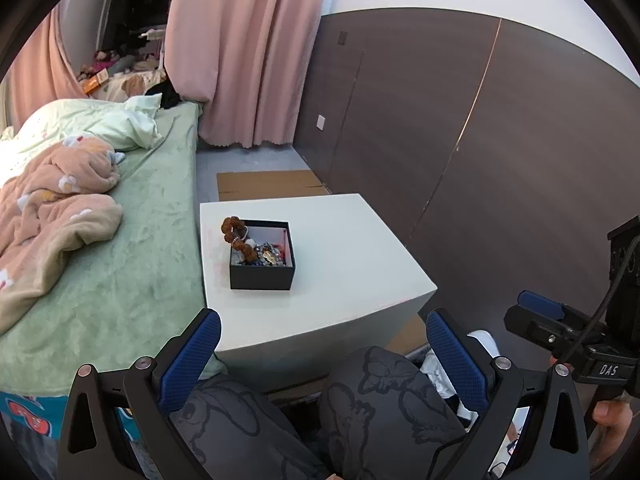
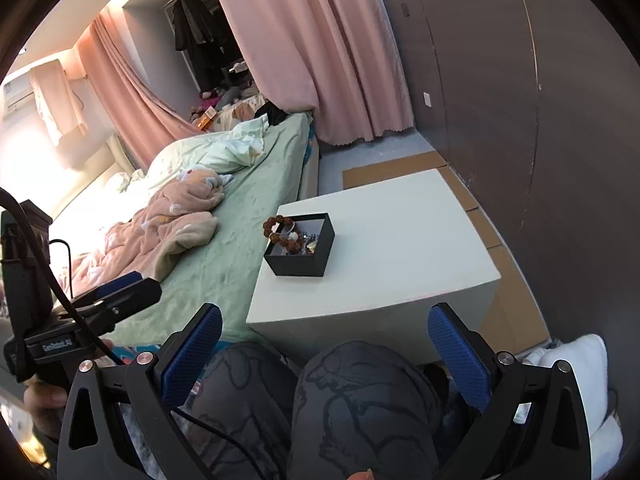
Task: Organize jewelry
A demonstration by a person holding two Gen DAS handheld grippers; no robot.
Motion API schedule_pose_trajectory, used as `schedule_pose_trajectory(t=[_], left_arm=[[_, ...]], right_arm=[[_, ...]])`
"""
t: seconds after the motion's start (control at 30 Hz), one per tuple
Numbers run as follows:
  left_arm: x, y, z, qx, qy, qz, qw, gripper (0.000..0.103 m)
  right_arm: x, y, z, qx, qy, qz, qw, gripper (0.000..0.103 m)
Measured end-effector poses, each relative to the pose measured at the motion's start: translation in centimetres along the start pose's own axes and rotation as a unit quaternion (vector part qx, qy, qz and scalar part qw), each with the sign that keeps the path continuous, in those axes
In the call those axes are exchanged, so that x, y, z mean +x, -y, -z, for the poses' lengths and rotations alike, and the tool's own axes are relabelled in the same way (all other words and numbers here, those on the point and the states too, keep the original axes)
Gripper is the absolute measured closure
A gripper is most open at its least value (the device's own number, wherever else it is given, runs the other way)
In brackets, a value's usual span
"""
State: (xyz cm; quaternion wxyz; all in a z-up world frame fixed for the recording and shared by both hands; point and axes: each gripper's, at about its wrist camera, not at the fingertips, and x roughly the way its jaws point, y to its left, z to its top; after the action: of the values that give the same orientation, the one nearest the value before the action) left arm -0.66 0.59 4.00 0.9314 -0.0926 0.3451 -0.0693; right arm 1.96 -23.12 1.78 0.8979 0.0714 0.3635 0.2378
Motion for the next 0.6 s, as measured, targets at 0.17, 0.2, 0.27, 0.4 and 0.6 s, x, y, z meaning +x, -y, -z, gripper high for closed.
schedule_pose_trajectory(t=[0.17,0.2,0.27,0.4,0.6], left_arm=[[-0.1,0.1,-0.1,0.003,0.002,-0.002,1.0000,0.001],[-0.1,0.1,-0.1,0.003,0.001,-0.001,1.0000,0.001],[-0.1,0.3,-0.1,0.007,-0.002,0.001,1.0000,0.001],[0.0,1.0,0.0,0.015,-0.004,0.002,0.9999,0.001],[-0.1,1.7,0.0,0.019,-0.004,0.001,0.9998,0.001]], right_arm=[[0.4,0.3,0.2,0.003,-0.007,-0.001,1.000,0.000],[0.4,0.4,0.3,0.005,-0.007,-0.002,1.000,0.000],[0.3,0.7,0.2,0.008,-0.006,-0.003,1.000,0.000],[-0.1,1.1,0.1,0.013,0.000,-0.005,1.000,0.000],[-0.5,1.4,0.0,0.017,0.005,-0.008,1.000,0.000]])
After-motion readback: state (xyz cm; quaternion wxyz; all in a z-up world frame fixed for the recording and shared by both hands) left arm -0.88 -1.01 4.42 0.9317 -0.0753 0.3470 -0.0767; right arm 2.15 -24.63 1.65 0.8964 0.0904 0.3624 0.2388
